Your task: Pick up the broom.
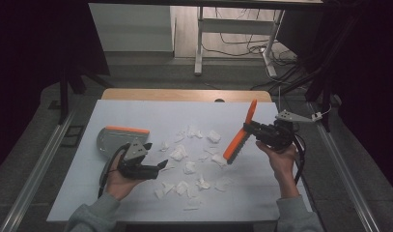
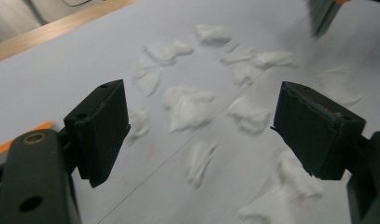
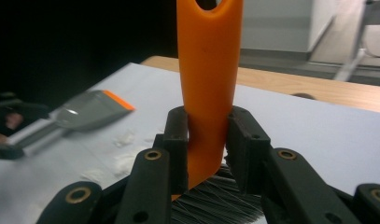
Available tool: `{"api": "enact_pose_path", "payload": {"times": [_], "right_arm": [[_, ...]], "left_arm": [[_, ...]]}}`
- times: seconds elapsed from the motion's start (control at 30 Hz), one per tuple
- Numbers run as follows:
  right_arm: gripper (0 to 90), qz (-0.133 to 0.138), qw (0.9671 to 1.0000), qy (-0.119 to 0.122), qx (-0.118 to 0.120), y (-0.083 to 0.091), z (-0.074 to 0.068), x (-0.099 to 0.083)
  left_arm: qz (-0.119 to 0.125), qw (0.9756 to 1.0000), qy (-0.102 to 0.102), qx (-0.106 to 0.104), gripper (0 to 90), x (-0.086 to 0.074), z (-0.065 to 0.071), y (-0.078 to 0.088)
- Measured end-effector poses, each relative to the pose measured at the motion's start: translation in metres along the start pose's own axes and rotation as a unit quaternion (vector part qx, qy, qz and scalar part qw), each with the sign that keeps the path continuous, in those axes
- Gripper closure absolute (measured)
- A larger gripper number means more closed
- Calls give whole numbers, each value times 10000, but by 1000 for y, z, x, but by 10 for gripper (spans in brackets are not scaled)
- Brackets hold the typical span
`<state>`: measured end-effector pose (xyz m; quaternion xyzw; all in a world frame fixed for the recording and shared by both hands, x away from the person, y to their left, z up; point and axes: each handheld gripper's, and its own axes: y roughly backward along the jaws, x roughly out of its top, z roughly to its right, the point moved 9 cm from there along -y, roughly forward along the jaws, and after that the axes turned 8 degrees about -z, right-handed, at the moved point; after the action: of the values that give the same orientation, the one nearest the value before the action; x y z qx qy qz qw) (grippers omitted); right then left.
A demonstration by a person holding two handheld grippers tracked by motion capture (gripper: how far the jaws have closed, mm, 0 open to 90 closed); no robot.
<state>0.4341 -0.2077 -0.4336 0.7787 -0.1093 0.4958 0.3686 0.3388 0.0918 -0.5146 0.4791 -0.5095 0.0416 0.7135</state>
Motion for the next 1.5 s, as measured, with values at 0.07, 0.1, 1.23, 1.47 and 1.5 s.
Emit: {"api": "enact_pose_path", "payload": {"times": [0.07,0.1,1.23,1.47,1.5], "right_arm": [[705,33,9999,-51,96,-4,-4,0],[705,25,10000,-19,86,-7,-7,0],[703,385,9951,-696,582,-59,-69,-6],[703,334,9946,-734,657,-64,-73,-9],[703,344,9945,-739,654,-64,-74,-9]], "left_arm": [[40,9997,-3,-255,199,9,12,-6],[25,9996,-97,-251,201,13,17,-10],[239,9990,-210,-317,543,40,53,-86],[201,9987,-222,-415,761,38,48,-83],[205,9987,-236,-403,765,38,47,-82]]}}
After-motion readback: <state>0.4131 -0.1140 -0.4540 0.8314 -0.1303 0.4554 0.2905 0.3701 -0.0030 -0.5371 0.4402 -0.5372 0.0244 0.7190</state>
